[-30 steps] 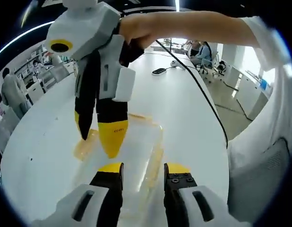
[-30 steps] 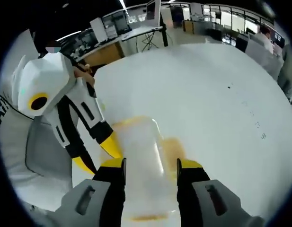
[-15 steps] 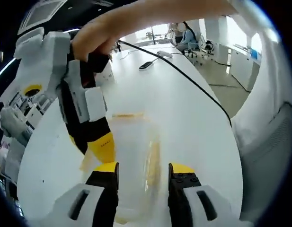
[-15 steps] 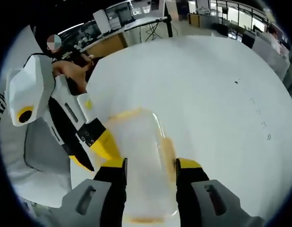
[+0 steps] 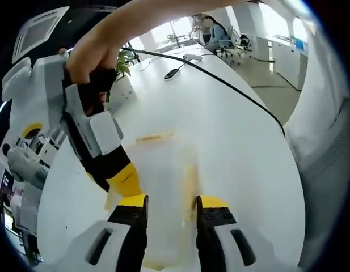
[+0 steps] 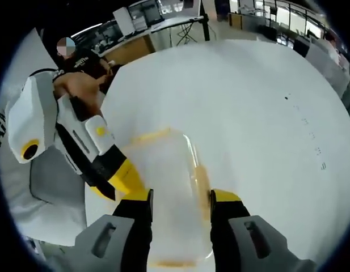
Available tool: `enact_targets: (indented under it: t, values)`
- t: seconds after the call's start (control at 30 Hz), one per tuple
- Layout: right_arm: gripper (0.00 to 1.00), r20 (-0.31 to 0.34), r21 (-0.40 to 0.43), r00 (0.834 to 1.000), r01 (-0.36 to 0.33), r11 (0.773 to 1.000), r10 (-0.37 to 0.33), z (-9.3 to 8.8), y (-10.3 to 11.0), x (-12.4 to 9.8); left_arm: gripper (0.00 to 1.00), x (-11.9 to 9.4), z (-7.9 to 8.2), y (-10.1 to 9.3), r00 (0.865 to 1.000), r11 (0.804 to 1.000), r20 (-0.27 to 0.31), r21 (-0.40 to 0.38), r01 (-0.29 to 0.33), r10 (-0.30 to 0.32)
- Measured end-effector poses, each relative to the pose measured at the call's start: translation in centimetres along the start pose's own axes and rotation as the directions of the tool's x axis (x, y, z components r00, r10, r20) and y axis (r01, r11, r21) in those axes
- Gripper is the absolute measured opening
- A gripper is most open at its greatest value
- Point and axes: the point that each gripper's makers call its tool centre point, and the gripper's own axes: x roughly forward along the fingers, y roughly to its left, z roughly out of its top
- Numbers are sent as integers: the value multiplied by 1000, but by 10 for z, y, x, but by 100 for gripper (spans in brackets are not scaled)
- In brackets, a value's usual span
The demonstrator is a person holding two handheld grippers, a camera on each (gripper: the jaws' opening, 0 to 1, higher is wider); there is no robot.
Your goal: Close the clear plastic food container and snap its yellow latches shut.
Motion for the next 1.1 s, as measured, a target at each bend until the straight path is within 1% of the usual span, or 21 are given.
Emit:
enact_targets:
  t: [0.13, 0.37, 0.47, 0.5, 0.57, 0.7, 0.73, 0.77, 0.9, 0.97, 1.07, 1.1]
  values:
    - [36, -24, 4, 1000, 4, 1000, -4, 0, 1, 1, 26, 1, 0, 0, 999, 1000, -41, 1, -5, 5]
    - [35, -73, 16, 997, 1, 1000, 0, 0, 1, 2, 25, 1, -2, 1, 999, 1000, -53, -9, -12, 12]
    - [35, -103, 12, 995, 2, 1000, -1, 0, 2, 3, 25, 2, -1, 0, 998, 1000, -68, -6, -17, 16]
    - [35, -116, 11, 993, 0, 1000, 1, 0, 2, 3, 24, 3, -2, 0, 997, 1000, -77, 9, -20, 21]
    - [35, -132, 16, 991, 1, 1000, 2, 0, 1, 3, 24, 3, -1, 1, 996, 1000, -82, 6, -22, 22]
    - [35, -182, 20, 983, 9, 1000, -5, -1, 1, 4, 24, 4, -1, -1, 994, 999, -104, 16, -35, 36]
    - [35, -193, 20, 981, 4, 1000, 0, -2, 2, 4, 22, 4, -1, 8, 990, 993, -114, 94, -72, 83]
    - [35, -198, 19, 980, 10, 1000, -6, -1, 2, 4, 22, 6, 1, 0, 993, 996, -98, 60, -60, 65]
    - [35, -221, 17, 975, 4, 1000, 0, -3, 2, 3, 23, 4, 0, 1, 993, 997, -103, 51, -57, 62]
    - [35, -233, 13, 972, -2, 1000, 5, -3, 2, 3, 23, 4, 0, -1, 992, 996, -104, 60, -59, 65]
    - [34, -270, 7, 963, -2, 1000, 4, -3, 2, 4, 23, 5, 0, -2, 991, 996, -109, 68, -64, 72]
    - [34, -295, 2, 956, -6, 1000, 6, -3, 2, 4, 23, 5, 1, -3, 991, 995, -111, 71, -68, 76]
